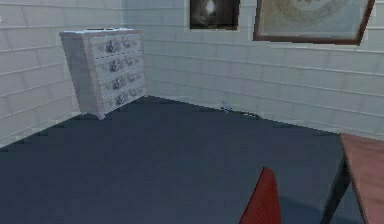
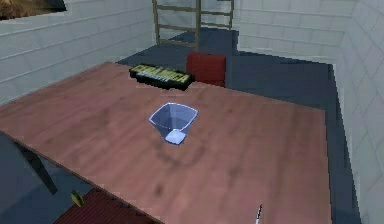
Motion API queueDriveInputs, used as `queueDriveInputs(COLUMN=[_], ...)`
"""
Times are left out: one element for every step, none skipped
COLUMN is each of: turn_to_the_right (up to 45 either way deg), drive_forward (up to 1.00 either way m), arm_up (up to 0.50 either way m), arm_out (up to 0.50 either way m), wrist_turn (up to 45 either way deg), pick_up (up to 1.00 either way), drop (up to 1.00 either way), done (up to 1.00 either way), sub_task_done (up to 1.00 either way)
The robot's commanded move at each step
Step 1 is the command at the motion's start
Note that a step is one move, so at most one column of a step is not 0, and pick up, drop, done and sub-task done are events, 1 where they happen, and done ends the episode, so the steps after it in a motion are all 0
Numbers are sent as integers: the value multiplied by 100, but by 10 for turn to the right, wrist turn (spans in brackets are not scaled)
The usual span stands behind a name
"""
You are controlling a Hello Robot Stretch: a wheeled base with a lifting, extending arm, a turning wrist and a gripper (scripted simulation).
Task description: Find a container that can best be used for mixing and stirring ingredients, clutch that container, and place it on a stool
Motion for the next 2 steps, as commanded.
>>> queueDriveInputs(turn_to_the_right=[0,0], drive_forward=[0,0], arm_up=[38,0], arm_out=[0,34], wrist_turn=[0,0], pick_up=[0,0], drop=[0,0], done=[0,0], sub_task_done=[0,0])
